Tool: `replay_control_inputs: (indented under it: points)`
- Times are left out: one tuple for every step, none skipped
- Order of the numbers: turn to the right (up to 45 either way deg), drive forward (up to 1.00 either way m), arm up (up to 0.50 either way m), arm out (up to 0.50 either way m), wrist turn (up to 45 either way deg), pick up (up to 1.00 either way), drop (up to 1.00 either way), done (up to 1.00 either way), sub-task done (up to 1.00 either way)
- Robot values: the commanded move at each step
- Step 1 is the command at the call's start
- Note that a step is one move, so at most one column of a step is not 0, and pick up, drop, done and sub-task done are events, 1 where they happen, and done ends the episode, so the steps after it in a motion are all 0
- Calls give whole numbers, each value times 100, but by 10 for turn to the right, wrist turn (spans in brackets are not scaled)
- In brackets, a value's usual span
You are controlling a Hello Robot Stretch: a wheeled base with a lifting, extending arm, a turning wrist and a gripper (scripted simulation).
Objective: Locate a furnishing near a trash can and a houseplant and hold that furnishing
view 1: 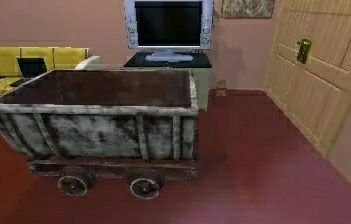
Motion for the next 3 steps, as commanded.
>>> replay_control_inputs:
  points:
    - [-450, 0, 0, 0, 0, 0, 0, 0, 0]
    - [-360, 0, 0, 0, 0, 0, 0, 0, 0]
    - [0, 40, 0, 0, 0, 0, 0, 0, 0]
